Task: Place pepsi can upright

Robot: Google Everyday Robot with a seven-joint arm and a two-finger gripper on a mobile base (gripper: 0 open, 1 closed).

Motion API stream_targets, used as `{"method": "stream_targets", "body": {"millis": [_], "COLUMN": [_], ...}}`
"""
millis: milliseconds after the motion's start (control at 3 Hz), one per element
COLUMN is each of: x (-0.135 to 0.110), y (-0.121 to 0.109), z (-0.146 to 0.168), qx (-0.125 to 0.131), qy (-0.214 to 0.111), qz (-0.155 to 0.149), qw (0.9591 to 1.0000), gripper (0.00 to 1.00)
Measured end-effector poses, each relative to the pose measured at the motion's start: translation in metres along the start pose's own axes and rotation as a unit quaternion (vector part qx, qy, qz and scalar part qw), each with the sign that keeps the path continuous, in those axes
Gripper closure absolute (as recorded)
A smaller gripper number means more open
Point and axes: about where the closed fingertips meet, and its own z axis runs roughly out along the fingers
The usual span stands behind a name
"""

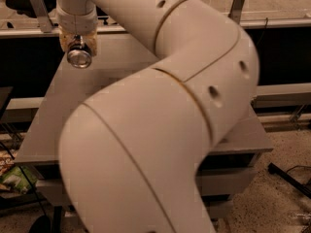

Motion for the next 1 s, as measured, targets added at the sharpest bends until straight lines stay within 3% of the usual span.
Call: {"method": "stream_targets", "body": {"millis": [333, 667, 1000], "x": [0.018, 0.030, 0.032], "y": [-0.012, -0.023, -0.028], "z": [0.005, 0.011, 0.011], "qx": [-0.040, -0.079, -0.112], "qy": [-0.017, -0.034, -0.058], "qz": [-0.022, -0.050, -0.081], "qw": [0.9988, 0.9950, 0.9887], "gripper": [1.00, 1.00, 1.00]}}
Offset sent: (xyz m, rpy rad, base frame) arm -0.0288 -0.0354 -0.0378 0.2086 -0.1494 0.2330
